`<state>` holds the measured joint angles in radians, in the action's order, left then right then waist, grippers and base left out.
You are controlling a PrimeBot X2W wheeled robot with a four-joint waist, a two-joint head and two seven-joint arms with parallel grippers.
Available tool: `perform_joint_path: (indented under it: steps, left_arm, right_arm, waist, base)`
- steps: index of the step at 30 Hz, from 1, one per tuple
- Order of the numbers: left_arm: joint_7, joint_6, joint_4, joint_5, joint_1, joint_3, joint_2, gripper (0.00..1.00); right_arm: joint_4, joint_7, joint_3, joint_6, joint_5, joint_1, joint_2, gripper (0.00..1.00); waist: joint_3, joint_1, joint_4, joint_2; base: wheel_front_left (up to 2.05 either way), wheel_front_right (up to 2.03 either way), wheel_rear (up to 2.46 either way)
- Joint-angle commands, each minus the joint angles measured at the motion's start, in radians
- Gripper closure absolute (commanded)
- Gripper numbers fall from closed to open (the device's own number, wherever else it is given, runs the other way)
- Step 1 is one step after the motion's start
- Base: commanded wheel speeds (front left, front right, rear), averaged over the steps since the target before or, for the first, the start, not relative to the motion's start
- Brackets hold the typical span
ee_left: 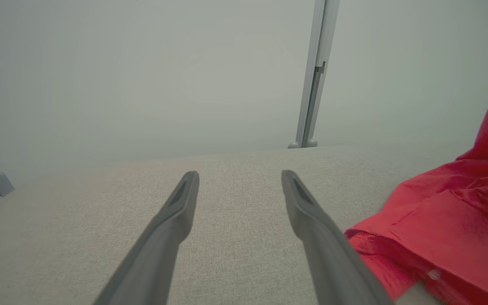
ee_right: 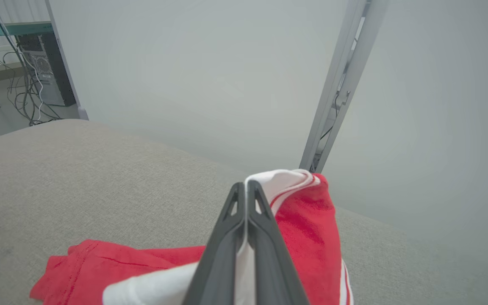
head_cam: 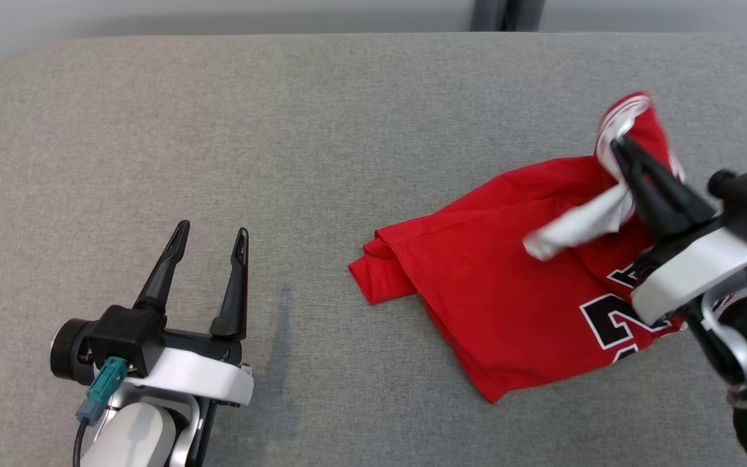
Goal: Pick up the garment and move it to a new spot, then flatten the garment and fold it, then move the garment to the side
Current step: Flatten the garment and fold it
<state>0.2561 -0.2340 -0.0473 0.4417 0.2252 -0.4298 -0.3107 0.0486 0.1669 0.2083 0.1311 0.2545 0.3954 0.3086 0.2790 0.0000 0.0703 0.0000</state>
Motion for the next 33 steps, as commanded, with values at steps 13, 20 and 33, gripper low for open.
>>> perform_joint_path:
  steps: [13, 20, 33]
  left_arm:
    - [-0.006, 0.009, 0.000, -0.002, 0.015, -0.011, -0.016, 0.00]
    - [-0.016, 0.012, 0.006, -0.007, 0.025, -0.017, -0.029, 0.00]
    - [-0.028, -0.004, 0.026, -0.011, 0.028, -0.015, -0.051, 0.00]
  right_arm:
    - [-0.036, 0.001, -0.344, -0.001, 0.137, -0.229, -0.175, 1.00]
    - [-0.153, -0.099, -0.387, 0.000, 0.168, -0.232, -0.207, 1.00]
    - [-0.285, -0.257, -0.328, 0.000, 0.164, -0.142, -0.183, 0.00]
  waist:
    - [0.005, 0.0000, -0.041, 0.0000]
    - [0.015, 0.0000, -0.066, 0.0000]
    - [0.013, 0.0000, -0.084, 0.0000]
  base:
    - [0.00, 0.00, 0.00]
    - [0.00, 0.00, 0.00]
    - [0.00, 0.00, 0.00]
